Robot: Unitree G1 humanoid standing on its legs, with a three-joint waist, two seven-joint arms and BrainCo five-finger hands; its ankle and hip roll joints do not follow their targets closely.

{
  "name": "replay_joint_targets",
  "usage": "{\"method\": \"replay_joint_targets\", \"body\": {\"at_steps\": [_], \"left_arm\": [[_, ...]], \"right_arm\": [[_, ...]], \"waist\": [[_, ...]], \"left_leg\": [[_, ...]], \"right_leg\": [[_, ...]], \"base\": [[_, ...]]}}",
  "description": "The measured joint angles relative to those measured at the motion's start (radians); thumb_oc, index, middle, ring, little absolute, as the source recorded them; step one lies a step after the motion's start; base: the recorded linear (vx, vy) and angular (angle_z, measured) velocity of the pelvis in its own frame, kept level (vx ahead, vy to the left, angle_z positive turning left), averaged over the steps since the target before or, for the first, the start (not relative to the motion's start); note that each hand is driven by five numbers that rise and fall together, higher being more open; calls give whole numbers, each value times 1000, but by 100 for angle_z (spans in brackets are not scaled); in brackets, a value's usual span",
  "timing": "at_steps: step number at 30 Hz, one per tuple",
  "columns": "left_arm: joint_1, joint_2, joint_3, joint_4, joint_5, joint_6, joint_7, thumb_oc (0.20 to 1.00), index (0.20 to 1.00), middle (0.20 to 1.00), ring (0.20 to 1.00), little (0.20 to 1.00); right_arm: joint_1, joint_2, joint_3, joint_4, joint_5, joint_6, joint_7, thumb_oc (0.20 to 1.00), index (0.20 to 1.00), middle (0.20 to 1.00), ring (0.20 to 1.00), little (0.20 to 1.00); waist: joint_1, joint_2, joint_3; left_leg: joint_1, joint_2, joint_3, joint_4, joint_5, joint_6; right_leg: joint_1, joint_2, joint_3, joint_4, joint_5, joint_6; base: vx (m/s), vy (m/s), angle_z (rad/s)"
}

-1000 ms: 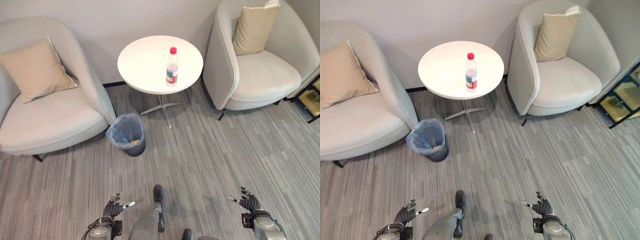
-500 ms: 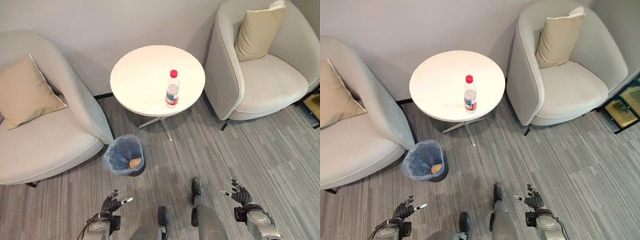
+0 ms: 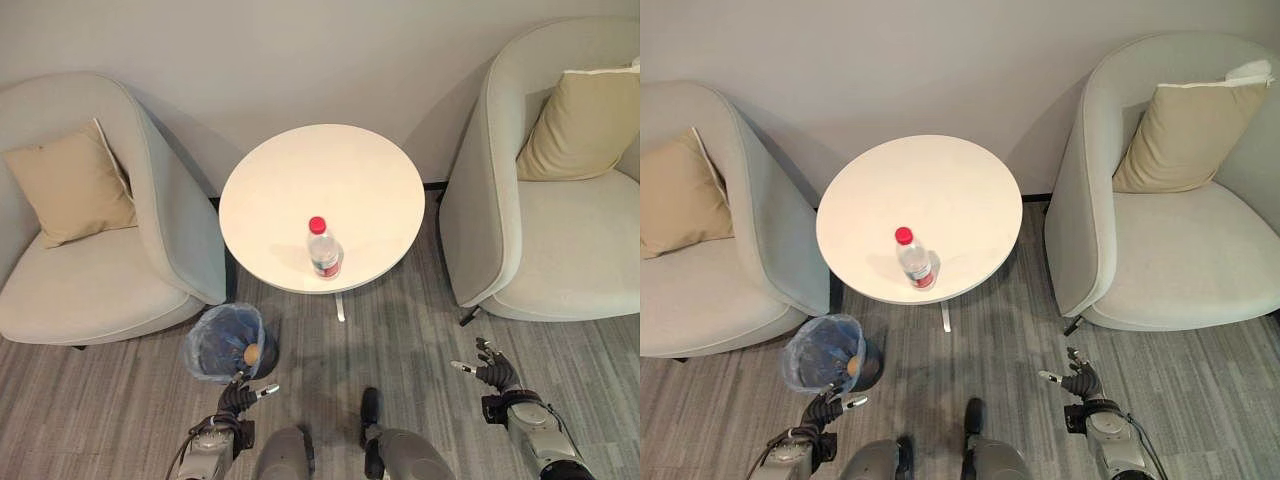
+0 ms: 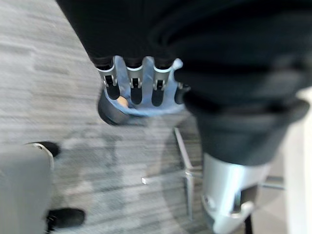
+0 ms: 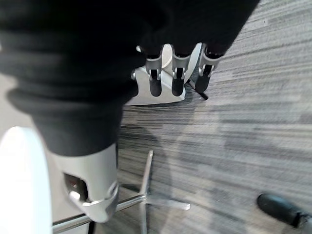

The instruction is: Gather garbage on tea table into small bin, then transfer packed bag to large trash can.

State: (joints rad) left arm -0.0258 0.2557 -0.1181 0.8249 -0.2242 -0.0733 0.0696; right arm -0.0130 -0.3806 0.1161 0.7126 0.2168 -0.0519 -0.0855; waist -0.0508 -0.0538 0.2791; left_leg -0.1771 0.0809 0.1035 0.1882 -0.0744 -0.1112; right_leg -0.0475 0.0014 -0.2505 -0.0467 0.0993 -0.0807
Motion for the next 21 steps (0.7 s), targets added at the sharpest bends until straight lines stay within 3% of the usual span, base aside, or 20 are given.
{"method": "replay_joint_targets", "body": {"at_steps": [2,4,10,12,14,17,21], "left_arm": [[1,7,0,2,0,0,0,1000,1000,1000,1000,1000],[8,9,5,3,0,1,0,1000,1000,1000,1000,1000],[41,24,9,4,0,8,-2,1000,1000,1000,1000,1000],[46,29,11,-1,0,19,-5,1000,1000,1000,1000,1000],[52,35,13,-1,0,20,-5,1000,1000,1000,1000,1000],[90,43,43,-1,2,20,-5,1000,1000,1000,1000,1000],[125,56,52,-1,8,19,-5,1000,1000,1000,1000,1000]], "right_arm": [[-1,1,16,5,0,5,-1,1000,1000,1000,1000,1000],[1,0,28,2,-1,9,0,1000,1000,1000,1000,1000],[50,-1,27,-61,-23,15,3,1000,1000,1000,1000,1000],[59,-3,25,-123,-44,16,8,1000,1000,1000,1000,1000],[50,-3,25,-164,-51,15,10,1000,1000,1000,1000,1000],[73,-24,26,-304,-102,12,19,1000,1000,1000,1000,1000],[48,-71,34,-421,-209,-14,30,1000,1000,1000,1000,1000]], "waist": [[6,-6,0],[5,-8,0],[3,-2,-26],[8,21,-59],[16,22,-60],[28,38,-70],[40,51,-78]], "left_leg": [[-3,4,2,-86,66,-9],[13,3,22,-109,94,4],[144,-4,20,-125,92,12],[165,-10,19,-167,78,47],[165,-32,22,-178,82,82],[160,-68,36,-181,61,111],[158,-81,49,-182,68,149]], "right_leg": [[22,18,-1,-13,-12,17],[38,24,-2,-15,-18,24],[72,50,-14,-14,-44,46],[25,48,-23,10,-36,33],[4,23,-17,44,-38,38],[-46,-25,13,120,-56,65],[-78,-47,42,182,-88,105]], "base": [[153,57,-4],[169,118,-7],[129,189,8],[57,175,25],[35,79,3],[58,89,-9],[34,22,0]]}}
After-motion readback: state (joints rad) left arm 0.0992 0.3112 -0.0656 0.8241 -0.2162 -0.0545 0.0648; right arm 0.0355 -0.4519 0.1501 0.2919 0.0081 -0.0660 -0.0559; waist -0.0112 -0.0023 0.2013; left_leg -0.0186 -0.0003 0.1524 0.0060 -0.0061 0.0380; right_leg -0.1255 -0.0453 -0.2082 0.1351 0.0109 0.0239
